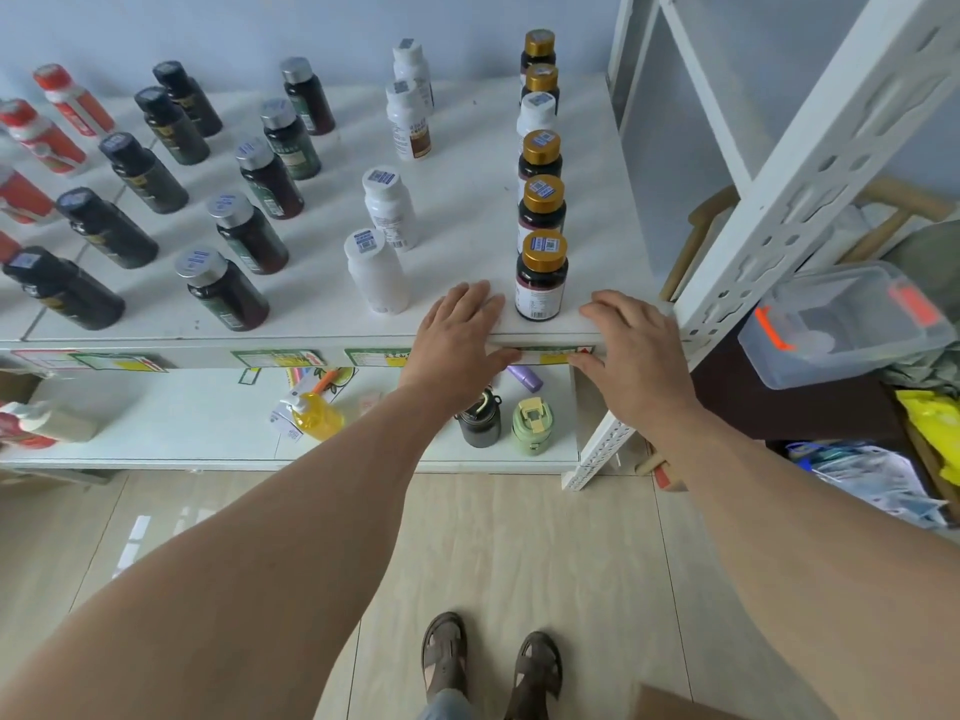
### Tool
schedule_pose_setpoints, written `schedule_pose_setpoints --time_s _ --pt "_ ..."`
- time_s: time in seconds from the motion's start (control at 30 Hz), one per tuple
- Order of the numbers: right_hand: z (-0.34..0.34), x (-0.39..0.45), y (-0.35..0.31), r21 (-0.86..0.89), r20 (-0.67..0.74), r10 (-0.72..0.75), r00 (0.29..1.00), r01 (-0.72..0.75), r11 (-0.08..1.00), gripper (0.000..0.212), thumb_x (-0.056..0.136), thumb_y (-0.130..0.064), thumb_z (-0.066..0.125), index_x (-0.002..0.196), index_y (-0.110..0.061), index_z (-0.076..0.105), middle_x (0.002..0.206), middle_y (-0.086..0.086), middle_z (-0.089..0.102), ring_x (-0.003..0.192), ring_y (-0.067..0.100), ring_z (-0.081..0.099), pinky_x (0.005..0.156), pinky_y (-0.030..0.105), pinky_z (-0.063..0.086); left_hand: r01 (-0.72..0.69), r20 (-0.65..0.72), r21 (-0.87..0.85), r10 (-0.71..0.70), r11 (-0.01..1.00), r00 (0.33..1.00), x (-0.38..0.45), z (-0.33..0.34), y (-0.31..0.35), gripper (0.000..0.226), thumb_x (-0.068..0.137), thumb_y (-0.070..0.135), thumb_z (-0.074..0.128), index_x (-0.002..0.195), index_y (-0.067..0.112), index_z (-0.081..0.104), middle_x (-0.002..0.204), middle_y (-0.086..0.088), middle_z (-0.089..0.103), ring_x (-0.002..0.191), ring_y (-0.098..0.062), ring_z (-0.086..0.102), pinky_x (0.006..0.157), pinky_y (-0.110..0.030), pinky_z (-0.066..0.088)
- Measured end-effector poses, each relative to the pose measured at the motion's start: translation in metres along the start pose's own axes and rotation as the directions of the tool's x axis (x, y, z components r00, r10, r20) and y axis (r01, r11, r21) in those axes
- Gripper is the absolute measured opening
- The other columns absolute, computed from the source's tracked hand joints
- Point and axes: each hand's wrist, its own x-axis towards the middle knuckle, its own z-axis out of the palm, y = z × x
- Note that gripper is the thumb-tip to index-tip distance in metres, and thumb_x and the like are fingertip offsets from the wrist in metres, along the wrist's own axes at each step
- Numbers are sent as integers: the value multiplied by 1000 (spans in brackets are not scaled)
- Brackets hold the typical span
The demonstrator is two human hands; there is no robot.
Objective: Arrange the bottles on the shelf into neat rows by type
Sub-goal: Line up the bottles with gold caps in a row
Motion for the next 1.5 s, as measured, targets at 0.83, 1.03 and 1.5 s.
schedule_pose_setpoints --time_s 0.83,1.03,1.5 --pt "-107 65 -77 351 254 172 952 -257 901 39 88 -41 62 122 -23 57 111 -2 64 97 16 56 81 28 43 109 336 -453 57 885 940 28 -76 4 46 95 46 53 139 35 48 133 12 58 116 -15 56 91 -23 35" --pt "-115 63 -78 357 212 216 953 -281 891 36 85 -48 61 111 -24 63 101 -2 66 93 18 60 81 35 50 74 430 -429 132 900 893 31 -92 7 48 96 47 50 141 33 46 139 10 55 127 -14 49 101 -23 33" --pt "-125 70 -76 393 260 158 953 -254 883 39 89 -47 57 117 -20 58 111 0 65 97 17 59 78 28 48 97 434 -427 110 899 894 38 -99 7 49 93 51 53 139 32 49 138 9 56 125 -15 51 111 -38 36"
